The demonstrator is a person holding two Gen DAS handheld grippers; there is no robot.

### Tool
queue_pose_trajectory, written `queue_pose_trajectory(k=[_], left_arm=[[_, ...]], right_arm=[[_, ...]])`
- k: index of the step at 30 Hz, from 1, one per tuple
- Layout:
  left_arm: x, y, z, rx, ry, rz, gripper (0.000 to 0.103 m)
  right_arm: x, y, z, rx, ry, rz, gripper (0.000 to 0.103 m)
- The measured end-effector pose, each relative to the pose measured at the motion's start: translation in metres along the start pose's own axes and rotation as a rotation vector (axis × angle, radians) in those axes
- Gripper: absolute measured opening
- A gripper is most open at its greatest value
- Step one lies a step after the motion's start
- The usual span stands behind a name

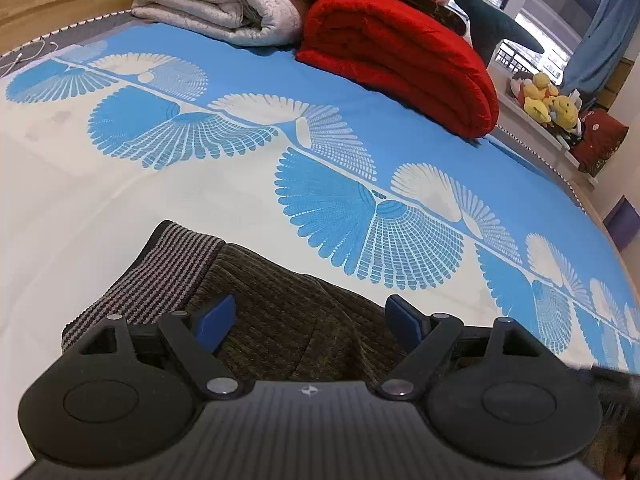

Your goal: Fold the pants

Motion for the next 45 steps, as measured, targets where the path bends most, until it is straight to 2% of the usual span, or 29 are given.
queue_pose_trajectory(k=[3,5,7,9,10,14,18,21,24,26,27,29,31,33,34,38,41,43,44,45], left_arm=[[0.001,0.000,0.001,0.008,0.006,0.003,0.086],[0.001,-0.001,0.002,0.017,0.007,0.007,0.086],[0.001,-0.001,0.001,0.014,0.002,0.004,0.086],[0.001,0.000,0.000,0.000,-0.005,-0.001,0.086],[0.002,0.001,-0.001,-0.006,-0.008,-0.004,0.086],[0.002,0.001,0.000,-0.006,-0.003,-0.005,0.086],[0.003,0.000,0.000,0.003,0.004,-0.003,0.086],[0.005,0.000,0.001,0.009,0.008,-0.005,0.086],[0.005,-0.001,0.001,0.013,0.011,-0.006,0.086],[0.006,-0.001,0.001,0.012,0.010,-0.008,0.086],[0.007,-0.001,0.000,0.011,0.010,-0.008,0.086],[0.008,-0.001,0.000,0.025,0.020,-0.008,0.086],[0.011,-0.002,0.000,0.050,0.036,-0.003,0.086],[0.011,-0.002,0.000,0.052,0.041,0.001,0.086],[0.011,-0.003,0.000,0.056,0.043,0.004,0.086],[0.011,-0.004,0.001,0.075,0.049,0.007,0.086],[0.011,-0.003,-0.001,0.064,0.041,0.002,0.086],[0.010,-0.002,-0.002,0.052,0.036,-0.002,0.086],[0.010,-0.002,-0.002,0.048,0.034,-0.003,0.086],[0.010,-0.002,-0.002,0.044,0.032,-0.004,0.086]], right_arm=[[-0.004,0.026,0.024,0.142,0.015,0.075,0.039],[0.004,0.035,0.035,0.164,-0.005,0.098,0.037],[0.018,0.033,0.038,0.144,-0.030,0.067,0.037],[0.033,0.016,0.030,0.132,-0.004,-0.020,0.035],[0.035,0.007,0.023,0.127,0.014,-0.035,0.035],[0.025,-0.016,0.004,0.093,0.058,-0.026,0.035],[0.023,-0.012,0.009,0.119,0.087,-0.023,0.035],[0.032,-0.002,0.019,0.195,0.140,-0.014,0.038],[0.039,0.005,0.037,0.368,0.207,0.016,0.044],[0.047,0.006,0.043,0.431,0.212,-0.004,0.042],[0.051,0.007,0.043,0.423,0.203,-0.015,0.026],[0.052,0.015,0.031,0.307,0.173,-0.024,0.011],[0.039,0.035,0.017,0.139,0.131,0.056,0.010],[0.034,0.050,0.027,0.169,0.123,0.098,0.008],[0.037,0.053,0.034,0.198,0.117,0.096,0.007],[0.072,0.044,0.053,0.175,0.047,0.020,0.008],[0.080,0.038,0.055,0.132,0.026,0.049,0.008],[0.071,0.042,0.053,0.134,0.033,0.045,0.014],[0.063,0.044,0.054,0.129,0.014,0.056,0.022],[0.052,0.049,0.056,0.112,-0.042,0.085,0.027]])
Point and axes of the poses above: each gripper's, at about its wrist camera, not at the fingertips, and x roughly the way its jaws point, z to its right, y to its top, the point moved 6 cm from there along x, roughly the way its jaws point, and after that the axes turned 14 degrees about y, right-handed, at the moved point
